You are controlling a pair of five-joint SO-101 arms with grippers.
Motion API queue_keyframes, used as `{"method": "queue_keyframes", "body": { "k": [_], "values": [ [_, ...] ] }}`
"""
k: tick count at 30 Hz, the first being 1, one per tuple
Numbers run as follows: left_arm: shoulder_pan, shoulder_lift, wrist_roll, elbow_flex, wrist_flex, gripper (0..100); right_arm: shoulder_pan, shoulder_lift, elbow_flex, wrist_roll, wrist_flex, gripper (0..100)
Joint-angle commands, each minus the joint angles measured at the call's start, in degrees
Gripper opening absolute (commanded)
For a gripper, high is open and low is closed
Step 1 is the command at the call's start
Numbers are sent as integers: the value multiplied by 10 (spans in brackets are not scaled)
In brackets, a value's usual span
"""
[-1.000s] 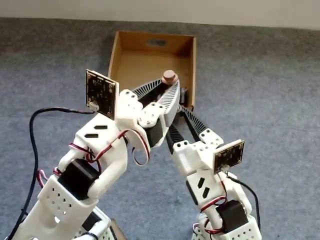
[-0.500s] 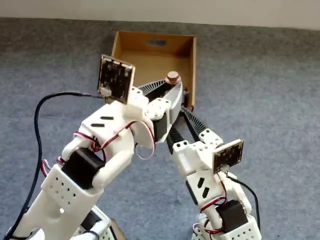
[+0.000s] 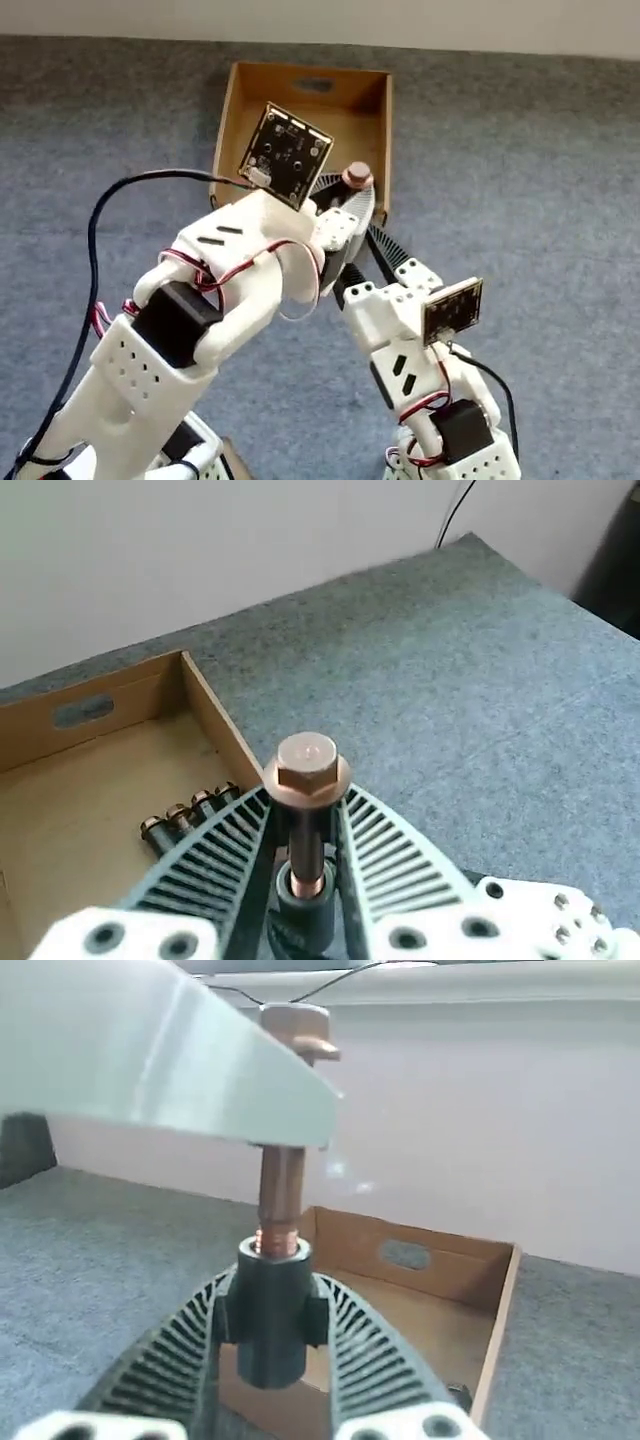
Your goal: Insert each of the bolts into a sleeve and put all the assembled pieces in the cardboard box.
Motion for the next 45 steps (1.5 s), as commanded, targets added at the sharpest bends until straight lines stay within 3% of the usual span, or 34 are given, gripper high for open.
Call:
{"method": "queue_keyframes", "body": {
  "k": [1,17,25,29,33,36,45],
  "values": [
    [7,0,-4,6,-1,7,-2,-4,-4,6,-1,7],
    [5,-25,-4,65,-3,7,-2,-9,0,6,-3,7],
    [-31,-176,-4,243,-145,7,-3,-9,-1,6,-3,7],
    [-29,-226,-4,293,-165,8,-3,-9,-1,6,-3,7],
    [-31,-231,-2,296,-166,91,-4,-9,-1,6,-3,7],
    [-31,-231,42,296,-165,179,-4,-9,-1,6,-3,7],
    [-32,-237,64,269,-149,142,-4,-9,3,6,-3,7]
  ]
}}
